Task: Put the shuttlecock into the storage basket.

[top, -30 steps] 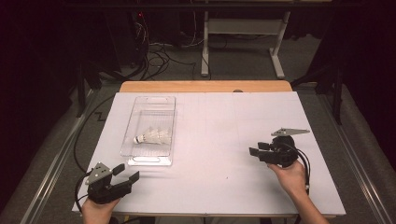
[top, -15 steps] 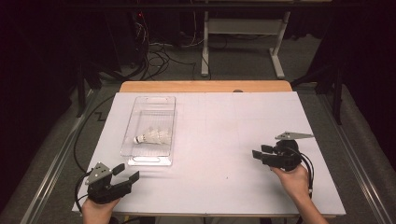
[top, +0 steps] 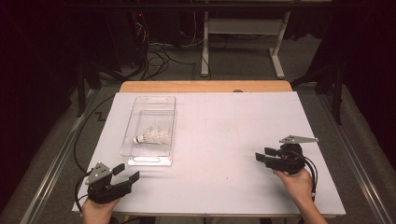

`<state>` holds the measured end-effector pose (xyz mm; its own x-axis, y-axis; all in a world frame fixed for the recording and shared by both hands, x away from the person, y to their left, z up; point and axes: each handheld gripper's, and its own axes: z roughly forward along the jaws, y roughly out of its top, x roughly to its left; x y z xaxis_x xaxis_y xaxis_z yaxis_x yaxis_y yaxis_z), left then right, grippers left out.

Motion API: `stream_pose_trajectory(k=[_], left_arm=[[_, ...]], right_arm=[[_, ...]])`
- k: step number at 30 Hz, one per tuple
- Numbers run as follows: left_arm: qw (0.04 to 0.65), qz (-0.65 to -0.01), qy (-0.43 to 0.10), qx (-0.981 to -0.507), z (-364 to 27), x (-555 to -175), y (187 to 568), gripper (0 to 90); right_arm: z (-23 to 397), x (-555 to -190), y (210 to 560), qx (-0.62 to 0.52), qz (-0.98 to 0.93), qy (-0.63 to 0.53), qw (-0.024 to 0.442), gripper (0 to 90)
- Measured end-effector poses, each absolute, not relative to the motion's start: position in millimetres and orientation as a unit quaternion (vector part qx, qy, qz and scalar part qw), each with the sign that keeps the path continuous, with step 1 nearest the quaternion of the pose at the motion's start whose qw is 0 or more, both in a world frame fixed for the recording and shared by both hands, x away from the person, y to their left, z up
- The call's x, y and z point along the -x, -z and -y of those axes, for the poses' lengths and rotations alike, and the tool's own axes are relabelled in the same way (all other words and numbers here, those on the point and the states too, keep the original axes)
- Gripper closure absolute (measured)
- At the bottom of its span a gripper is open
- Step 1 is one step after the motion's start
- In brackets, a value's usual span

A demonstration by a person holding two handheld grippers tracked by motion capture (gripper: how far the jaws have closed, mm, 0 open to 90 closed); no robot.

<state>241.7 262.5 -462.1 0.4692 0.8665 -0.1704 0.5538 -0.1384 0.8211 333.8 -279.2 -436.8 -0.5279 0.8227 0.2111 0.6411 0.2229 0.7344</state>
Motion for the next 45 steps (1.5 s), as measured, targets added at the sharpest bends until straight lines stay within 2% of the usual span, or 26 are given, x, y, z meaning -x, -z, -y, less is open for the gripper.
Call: stream_pose_trajectory(k=[19,45], left_arm=[[0.444,-0.484,-0.176,-0.734,-262,-242,462,32.2],[0.445,-0.485,-0.175,-0.732,-263,-242,462,32.2]], right_arm=[[290,-323,443,-0.482,-0.762,-0.414,0.125,44.0],[303,-306,452,-0.487,-0.751,-0.421,0.147,43.3]])
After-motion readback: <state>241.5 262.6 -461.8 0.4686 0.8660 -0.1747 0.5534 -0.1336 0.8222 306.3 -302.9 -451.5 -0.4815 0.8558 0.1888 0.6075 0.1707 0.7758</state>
